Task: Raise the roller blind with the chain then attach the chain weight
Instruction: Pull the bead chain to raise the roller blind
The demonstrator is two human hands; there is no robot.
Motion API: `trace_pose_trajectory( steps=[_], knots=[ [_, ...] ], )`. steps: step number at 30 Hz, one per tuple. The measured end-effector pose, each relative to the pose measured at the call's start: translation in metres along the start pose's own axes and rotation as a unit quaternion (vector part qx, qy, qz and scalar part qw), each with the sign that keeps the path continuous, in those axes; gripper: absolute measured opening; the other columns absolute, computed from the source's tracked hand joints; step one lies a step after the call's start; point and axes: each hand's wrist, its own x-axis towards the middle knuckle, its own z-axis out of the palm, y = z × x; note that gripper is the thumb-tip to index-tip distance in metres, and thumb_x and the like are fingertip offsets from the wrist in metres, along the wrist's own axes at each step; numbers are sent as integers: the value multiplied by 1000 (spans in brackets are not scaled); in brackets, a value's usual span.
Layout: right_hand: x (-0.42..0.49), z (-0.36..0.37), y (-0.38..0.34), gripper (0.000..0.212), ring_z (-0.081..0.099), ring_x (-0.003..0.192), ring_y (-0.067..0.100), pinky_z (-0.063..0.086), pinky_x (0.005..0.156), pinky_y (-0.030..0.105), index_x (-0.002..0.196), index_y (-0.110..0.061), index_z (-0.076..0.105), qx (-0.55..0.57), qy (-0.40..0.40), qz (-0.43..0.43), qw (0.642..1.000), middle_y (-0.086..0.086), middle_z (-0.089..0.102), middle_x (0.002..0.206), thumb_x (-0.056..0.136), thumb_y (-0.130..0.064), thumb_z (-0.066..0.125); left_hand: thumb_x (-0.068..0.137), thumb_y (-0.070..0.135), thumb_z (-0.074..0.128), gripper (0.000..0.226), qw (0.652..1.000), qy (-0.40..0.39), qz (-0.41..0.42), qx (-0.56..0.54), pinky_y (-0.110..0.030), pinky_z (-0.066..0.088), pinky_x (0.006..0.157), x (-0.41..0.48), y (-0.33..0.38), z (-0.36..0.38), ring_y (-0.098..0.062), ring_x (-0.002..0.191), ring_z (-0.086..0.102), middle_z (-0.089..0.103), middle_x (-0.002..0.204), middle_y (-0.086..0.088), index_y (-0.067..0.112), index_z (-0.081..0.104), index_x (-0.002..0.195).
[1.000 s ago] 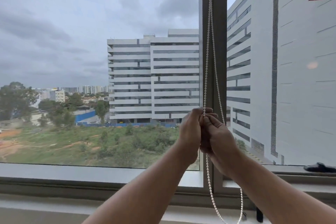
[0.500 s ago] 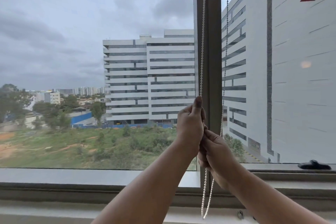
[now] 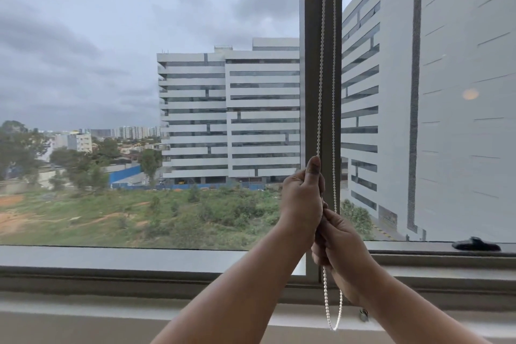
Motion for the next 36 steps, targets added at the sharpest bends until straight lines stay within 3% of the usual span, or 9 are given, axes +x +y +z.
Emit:
trace_pose_trajectory(
  steps=[7,15,25,31,33,36],
  knots=[
    [-10,-2,1,30,25,33,8,22,35,20,75,-12,50,7,0,7,1000,-5,36,40,102,-14,38,96,46,54,56,1000,-15,0,-15,-25,22,41,-6,-3,1,-11,34,25,31,36,6,18,39,50],
    [-28,-13,28,35,26,30,7,21,32,17,68,-12,47,-19,29,44,998,-3,36,39,102,-12,37,93,48,54,56,999,-23,-29,0,-24,25,41,-23,-35,-6,-10,33,28,31,36,5,20,40,47],
    [-40,-34,79,25,26,20,8,21,29,11,83,0,55,-30,44,83,995,0,37,35,99,-11,40,95,42,54,51,995,-25,-95,11,-20,31,39,-46,-77,-18,-8,37,28,30,44,5,18,36,54],
    [-48,-22,74,32,27,27,6,22,30,13,70,-5,52,-68,59,52,995,-1,37,40,100,-9,41,97,43,52,50,996,-27,-85,-1,-22,39,44,-46,-77,-26,-8,35,31,33,46,2,15,41,56],
    [-55,-22,78,37,31,32,7,26,34,18,64,-10,55,-125,51,26,990,-1,40,41,99,-7,45,97,41,52,48,996,-35,-83,-6,-24,40,43,-50,-81,-32,-8,34,33,36,46,3,14,43,58],
    [-67,-28,92,34,47,42,11,39,48,29,60,-18,59,-288,29,-4,957,1,54,45,94,-13,57,98,35,53,43,993,-49,-107,-15,-24,45,45,-58,-96,-46,-9,30,35,38,42,2,11,47,63]
  ],
)
